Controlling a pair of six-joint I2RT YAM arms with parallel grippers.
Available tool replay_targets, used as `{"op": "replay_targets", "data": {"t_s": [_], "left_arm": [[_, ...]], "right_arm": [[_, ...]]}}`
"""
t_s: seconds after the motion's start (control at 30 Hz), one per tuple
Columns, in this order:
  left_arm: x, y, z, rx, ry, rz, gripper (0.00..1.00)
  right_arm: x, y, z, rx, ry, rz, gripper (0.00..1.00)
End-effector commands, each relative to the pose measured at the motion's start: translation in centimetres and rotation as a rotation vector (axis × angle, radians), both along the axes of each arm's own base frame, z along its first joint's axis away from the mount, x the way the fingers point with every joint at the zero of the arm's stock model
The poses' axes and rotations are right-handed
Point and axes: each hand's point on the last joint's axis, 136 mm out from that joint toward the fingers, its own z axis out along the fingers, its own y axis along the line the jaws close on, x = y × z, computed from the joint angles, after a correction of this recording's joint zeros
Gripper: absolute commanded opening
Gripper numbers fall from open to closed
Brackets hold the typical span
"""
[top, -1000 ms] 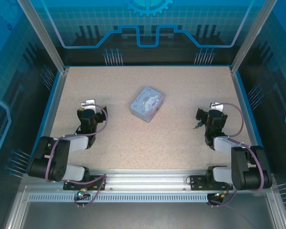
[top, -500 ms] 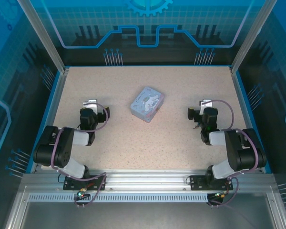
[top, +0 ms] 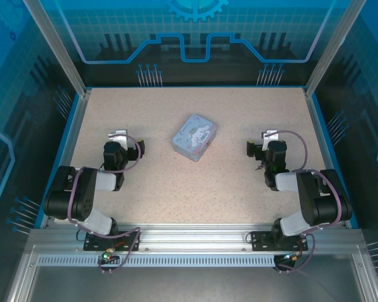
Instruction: Unlock the padlock with the key
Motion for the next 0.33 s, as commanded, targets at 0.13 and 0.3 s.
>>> {"op": "replay_targets", "data": {"t_s": [0.13,0.3], "left_arm": [[0.3,1.3,1.1,-0.017,-0.05,0.076,0.99],[0.1,1.7,1.1,0.007,-0.054,0.122,0.99]], "right_arm": [[1.0,0.6,1.1,-0.008,-0.028,0.036,1.0],[1.1,2.1,0.9,0.018,-0.012,0.155,1.0]]}}
